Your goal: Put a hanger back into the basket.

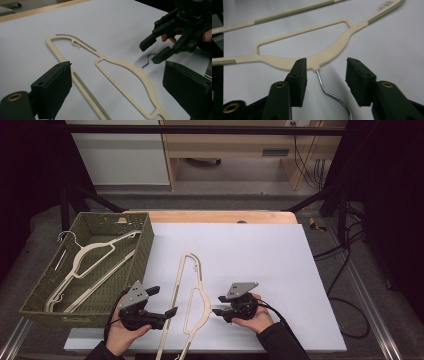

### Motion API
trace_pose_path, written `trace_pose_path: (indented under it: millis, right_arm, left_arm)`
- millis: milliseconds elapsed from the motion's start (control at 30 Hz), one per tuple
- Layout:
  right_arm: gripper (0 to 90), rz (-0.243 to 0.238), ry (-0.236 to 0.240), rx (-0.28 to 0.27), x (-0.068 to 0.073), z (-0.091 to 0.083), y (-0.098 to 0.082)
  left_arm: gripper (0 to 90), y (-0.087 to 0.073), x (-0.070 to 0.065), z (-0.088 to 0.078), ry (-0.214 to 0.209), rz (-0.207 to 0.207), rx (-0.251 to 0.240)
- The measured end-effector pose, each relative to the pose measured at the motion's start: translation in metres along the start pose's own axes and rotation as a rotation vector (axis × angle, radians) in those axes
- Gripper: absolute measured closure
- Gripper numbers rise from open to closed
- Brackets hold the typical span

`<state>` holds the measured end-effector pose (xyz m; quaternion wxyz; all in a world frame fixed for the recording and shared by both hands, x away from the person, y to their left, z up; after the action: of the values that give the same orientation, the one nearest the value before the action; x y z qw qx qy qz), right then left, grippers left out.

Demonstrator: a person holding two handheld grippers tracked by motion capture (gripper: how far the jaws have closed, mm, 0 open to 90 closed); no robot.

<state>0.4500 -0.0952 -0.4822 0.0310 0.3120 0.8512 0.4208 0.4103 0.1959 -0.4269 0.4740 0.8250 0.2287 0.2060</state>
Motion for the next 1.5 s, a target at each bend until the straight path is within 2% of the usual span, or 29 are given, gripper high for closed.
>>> trace_pose_path:
  millis: [167,267,333,500,667,767,933,1200,1300,1500]
  right_arm:
    - [68.8,-0.021,0.013,0.059,-0.001,0.011,-0.001]
    - [75.9,-0.042,0.027,0.075,-0.002,0.014,-0.003]
    - [79.4,-0.050,0.017,0.076,-0.002,0.014,-0.003]
    - [88.0,-0.083,0.050,0.096,-0.002,0.015,-0.002]
    - [89.1,-0.093,0.083,0.101,-0.005,0.015,-0.002]
    - [89.3,-0.108,0.082,0.104,-0.005,0.015,-0.001]
    - [89.5,-0.104,0.091,0.103,-0.002,0.009,0.003]
    - [89.6,-0.099,0.106,0.096,0.006,-0.002,0.012]
    - [89.6,-0.100,0.104,0.094,0.009,-0.005,0.015]
    - [89.6,-0.099,0.098,0.096,0.015,-0.011,0.021]
  left_arm:
    - [8.8,0.000,-0.001,-0.001,0.000,0.000,-0.007]
    - [8.9,0.000,-0.001,0.000,-0.003,0.003,-0.007]
    - [9.0,0.000,-0.002,0.001,-0.007,0.002,-0.003]
    - [9.1,0.001,-0.005,0.005,-0.021,0.004,0.007]
    - [9.6,0.005,-0.014,0.018,-0.062,0.018,0.042]
    - [10.5,0.006,-0.023,0.030,-0.094,0.036,0.084]
    - [14.2,0.005,-0.036,0.052,-0.124,0.072,0.155]
    - [28.4,0.002,-0.053,0.080,-0.197,0.077,0.243]
    - [34.6,0.001,-0.058,0.085,-0.215,0.090,0.276]
    - [48.6,-0.001,-0.062,0.091,-0.246,0.068,0.335]
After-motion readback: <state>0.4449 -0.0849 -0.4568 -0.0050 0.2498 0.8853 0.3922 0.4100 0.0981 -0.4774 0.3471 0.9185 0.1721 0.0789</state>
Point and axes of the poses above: each handheld gripper's, and its own axes: z roughly forward along the jaws, y roughly out of its top, x roughly to its left, the point moved 2 cm from there along z, roughly forward along the jaws, and after that the axes turned 12 degrees about z, right-handed, at the moved point
